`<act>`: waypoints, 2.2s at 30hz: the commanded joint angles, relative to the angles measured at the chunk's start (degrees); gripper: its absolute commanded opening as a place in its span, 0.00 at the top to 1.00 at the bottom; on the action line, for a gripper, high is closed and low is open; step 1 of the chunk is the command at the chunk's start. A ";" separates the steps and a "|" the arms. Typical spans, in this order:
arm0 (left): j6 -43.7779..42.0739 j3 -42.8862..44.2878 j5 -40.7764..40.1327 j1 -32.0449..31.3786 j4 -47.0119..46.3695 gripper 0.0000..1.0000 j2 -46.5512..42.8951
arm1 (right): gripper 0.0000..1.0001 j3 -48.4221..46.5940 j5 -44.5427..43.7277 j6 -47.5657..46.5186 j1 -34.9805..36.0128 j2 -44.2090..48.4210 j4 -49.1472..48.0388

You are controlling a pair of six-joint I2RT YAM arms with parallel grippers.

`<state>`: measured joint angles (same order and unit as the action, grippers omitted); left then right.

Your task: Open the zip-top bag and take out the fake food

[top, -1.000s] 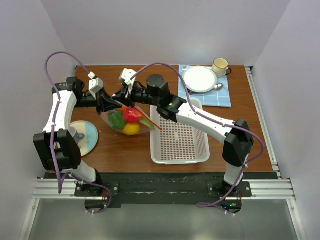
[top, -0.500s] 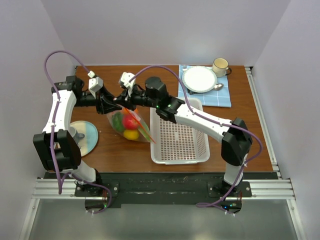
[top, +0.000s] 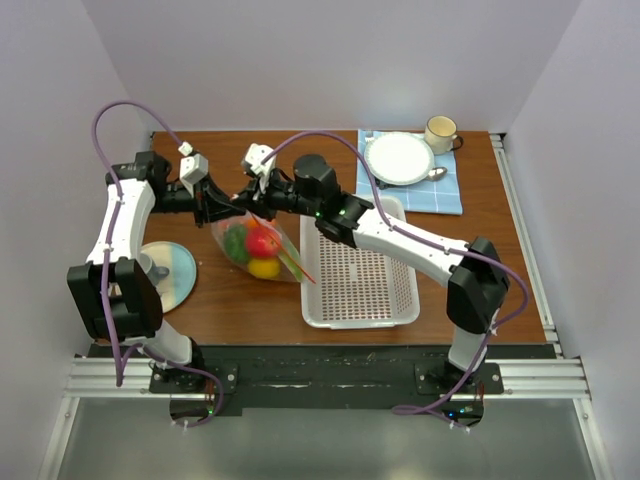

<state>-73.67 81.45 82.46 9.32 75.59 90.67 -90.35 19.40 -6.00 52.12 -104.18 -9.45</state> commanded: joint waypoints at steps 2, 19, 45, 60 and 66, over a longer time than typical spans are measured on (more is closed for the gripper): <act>0.89 6.07 3.06 1.49 -0.18 1.00 0.82 | 0.99 4.12 -1.82 -0.33 -0.17 5.12 1.19; 4.93 14.08 3.59 9.04 -0.27 1.00 2.75 | 0.98 22.91 -6.48 0.55 -1.40 15.75 1.89; 1.16 -2.08 -0.45 4.74 -0.18 1.00 -2.78 | 0.18 15.65 -12.28 3.79 -1.32 15.16 2.27; 1.07 -1.73 -2.04 4.74 -0.36 1.00 -3.49 | 0.22 15.81 -8.32 5.56 -0.88 8.38 0.49; 1.33 -1.38 -2.12 4.83 -0.27 1.00 -2.96 | 0.23 15.81 -7.97 5.56 -0.88 7.50 0.58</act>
<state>-71.18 78.74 78.56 14.00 75.48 88.42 -74.54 10.13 -1.04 51.00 -97.14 -7.20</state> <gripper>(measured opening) 0.016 0.776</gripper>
